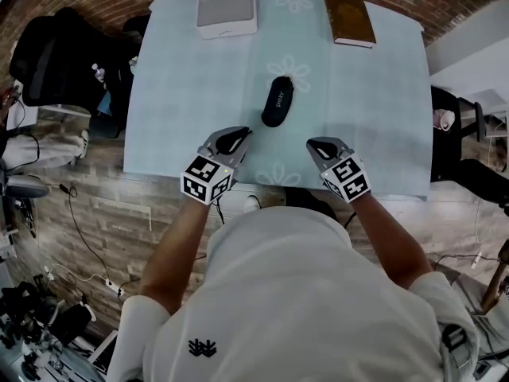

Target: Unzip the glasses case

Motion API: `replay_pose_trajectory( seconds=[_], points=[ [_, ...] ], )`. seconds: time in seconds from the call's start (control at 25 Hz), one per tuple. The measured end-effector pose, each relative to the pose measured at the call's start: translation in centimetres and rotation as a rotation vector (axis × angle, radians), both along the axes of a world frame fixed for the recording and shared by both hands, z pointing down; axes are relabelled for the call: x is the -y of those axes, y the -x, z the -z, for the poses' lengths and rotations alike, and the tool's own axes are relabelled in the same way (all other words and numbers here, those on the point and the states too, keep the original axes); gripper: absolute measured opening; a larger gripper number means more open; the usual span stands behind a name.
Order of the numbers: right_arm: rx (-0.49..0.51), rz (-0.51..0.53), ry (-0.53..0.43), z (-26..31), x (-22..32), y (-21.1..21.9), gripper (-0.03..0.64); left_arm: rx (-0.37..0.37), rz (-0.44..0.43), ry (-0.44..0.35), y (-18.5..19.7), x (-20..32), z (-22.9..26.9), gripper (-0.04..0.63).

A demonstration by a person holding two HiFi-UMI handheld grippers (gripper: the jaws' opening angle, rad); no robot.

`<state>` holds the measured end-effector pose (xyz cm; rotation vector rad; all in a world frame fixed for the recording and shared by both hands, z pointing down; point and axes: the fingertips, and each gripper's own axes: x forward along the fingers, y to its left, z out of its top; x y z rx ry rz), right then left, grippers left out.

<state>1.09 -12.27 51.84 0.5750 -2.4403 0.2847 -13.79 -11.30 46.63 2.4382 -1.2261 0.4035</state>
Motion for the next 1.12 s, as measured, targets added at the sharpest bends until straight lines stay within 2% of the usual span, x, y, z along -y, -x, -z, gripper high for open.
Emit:
replay_pose_trajectory(
  seconds=[0.08, 0.28, 0.48, 0.64, 0.8, 1.0, 1.12],
  points=[
    [0.004, -0.012, -0.013, 0.9, -2.2, 0.3, 0.000, -0.009, 0.002, -0.021, 0.6, -1.9, 1.1, 0.054],
    [0.019, -0.054, -0.031, 2.7, -7.9, 0.9, 0.000, 0.045, -0.006, -0.065, 2.3, -8.2, 2.5, 0.054],
    [0.039, -0.110, -0.060, 4.1, -12.9, 1.3, 0.000, -0.020, -0.024, -0.030, 3.8, -13.8, 2.7, 0.052],
    [0.058, -0.145, -0.069, 4.7, -15.8, 1.9, 0.000, -0.016, -0.076, -0.026, 4.3, -17.1, 3.1, 0.052],
    [0.071, -0.155, -0.068, 5.2, -18.3, 2.7, 0.000, -0.039, -0.085, -0.011, 4.7, -19.2, 3.1, 0.053],
    [0.075, -0.139, -0.078, 5.5, -20.0, 4.3, 0.000, -0.003, -0.097, -0.025, 5.6, -20.4, 3.2, 0.052],
    [0.076, -0.131, -0.090, 5.9, -20.1, 5.1, 0.000, -0.015, -0.087, -0.023, 6.1, -20.6, 3.2, 0.053]
  ],
)
